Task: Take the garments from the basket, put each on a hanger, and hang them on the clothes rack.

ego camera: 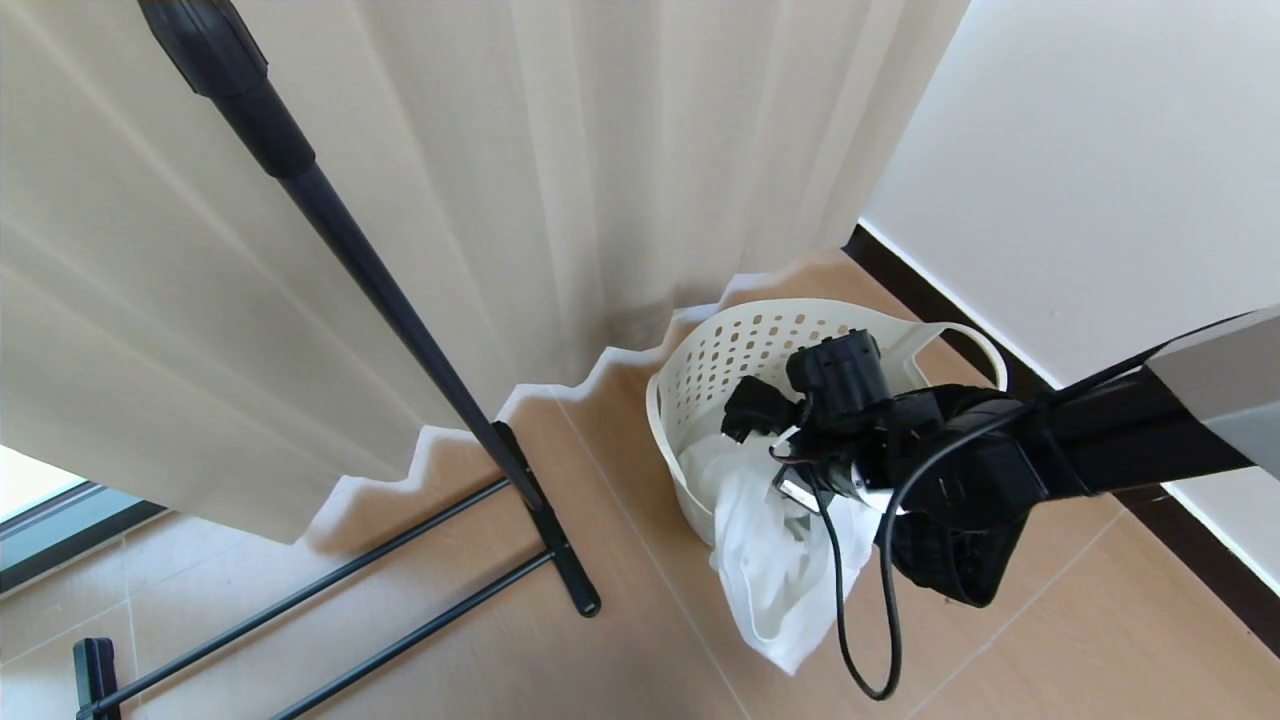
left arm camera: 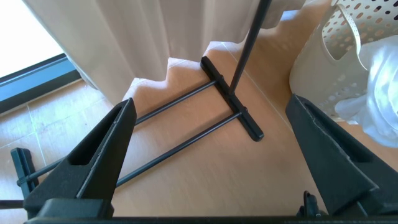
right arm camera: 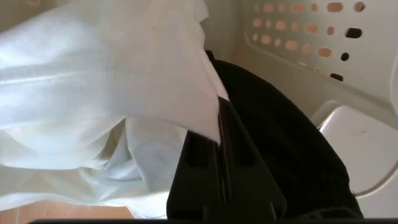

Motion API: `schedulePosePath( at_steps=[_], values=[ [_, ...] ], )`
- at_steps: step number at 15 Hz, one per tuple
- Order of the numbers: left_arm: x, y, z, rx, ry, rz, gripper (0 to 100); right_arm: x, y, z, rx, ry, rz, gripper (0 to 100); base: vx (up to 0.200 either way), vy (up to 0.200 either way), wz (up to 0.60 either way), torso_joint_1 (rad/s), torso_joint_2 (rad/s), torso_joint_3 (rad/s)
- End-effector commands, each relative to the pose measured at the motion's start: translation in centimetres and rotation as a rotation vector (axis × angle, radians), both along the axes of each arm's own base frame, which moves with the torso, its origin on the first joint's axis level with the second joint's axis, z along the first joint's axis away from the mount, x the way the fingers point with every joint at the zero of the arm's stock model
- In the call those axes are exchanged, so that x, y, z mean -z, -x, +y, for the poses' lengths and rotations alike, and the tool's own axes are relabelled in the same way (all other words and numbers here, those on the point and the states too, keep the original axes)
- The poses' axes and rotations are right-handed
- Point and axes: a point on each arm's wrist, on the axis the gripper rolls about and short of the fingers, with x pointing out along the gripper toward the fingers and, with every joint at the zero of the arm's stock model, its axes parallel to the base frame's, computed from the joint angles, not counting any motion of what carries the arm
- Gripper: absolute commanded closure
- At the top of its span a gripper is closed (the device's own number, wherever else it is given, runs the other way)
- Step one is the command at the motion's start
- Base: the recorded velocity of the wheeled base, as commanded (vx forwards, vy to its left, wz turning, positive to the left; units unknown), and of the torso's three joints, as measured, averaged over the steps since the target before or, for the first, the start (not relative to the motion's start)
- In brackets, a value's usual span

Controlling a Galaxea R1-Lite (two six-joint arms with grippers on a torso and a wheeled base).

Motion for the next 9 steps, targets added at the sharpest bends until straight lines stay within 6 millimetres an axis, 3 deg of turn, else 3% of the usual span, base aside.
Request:
schedulePosePath(
  at_steps=[1,2,5,7,9],
  values=[
    [0.0,0.0,0.0,0.0,0.0,0.001,0,-3.7,5.3,-1.6,-0.026,-0.096,-0.153,100,0.0,0.0,0.0,0.0,0.0,0.0],
    [0.0,0.0,0.0,0.0,-0.001,0.001,0,-5.4,8.5,-2.5,-0.055,-0.155,-0.233,100,0.0,0.0,0.0,0.0,0.0,0.0],
    [0.0,0.0,0.0,0.0,0.0,0.001,0,-8.7,15.8,-5.8,-0.102,-0.328,-0.36,100,0.0,0.0,0.0,0.0,0.0,0.0],
    [0.0,0.0,0.0,-0.002,-0.001,0.003,0,-9.1,17.9,-7.3,-0.104,-0.398,-0.379,100,0.0,0.0,0.0,0.0,0.0,0.0],
    [0.0,0.0,0.0,-0.002,-0.001,0.001,0,-9.1,17.7,-7.2,-0.108,-0.409,-0.378,100,0.0,0.0,0.0,0.001,0.0,0.05]
  ],
)
